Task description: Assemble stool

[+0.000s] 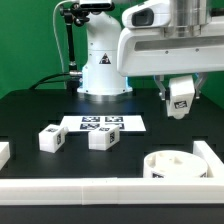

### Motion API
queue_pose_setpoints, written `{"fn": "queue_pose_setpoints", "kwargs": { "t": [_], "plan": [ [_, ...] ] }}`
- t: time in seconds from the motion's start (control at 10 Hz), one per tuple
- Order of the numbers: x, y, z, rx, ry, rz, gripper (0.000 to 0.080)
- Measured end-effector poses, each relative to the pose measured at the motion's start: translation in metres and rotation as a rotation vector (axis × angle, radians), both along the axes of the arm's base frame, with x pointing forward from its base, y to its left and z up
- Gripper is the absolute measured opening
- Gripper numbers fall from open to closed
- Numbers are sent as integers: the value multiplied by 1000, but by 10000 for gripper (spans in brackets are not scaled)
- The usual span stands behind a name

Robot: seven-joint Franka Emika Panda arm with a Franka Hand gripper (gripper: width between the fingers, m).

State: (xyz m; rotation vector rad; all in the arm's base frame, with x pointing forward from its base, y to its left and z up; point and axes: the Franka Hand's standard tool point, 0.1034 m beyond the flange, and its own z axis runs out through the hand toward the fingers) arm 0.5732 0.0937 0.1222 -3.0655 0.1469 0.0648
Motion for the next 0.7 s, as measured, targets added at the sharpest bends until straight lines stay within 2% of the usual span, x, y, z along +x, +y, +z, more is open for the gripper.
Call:
{"fn": "queue_pose_setpoints", "kwargs": {
  "t": [0.1, 0.2, 0.5, 0.7],
  "plan": [
    [2, 1, 1, 1, -32, 0, 321],
    [11, 1, 3, 3, -117, -5, 321],
    [16, 5, 0, 6, -327, -8, 321],
    [15, 6, -4, 1, -360, 12, 321]
  ]
}}
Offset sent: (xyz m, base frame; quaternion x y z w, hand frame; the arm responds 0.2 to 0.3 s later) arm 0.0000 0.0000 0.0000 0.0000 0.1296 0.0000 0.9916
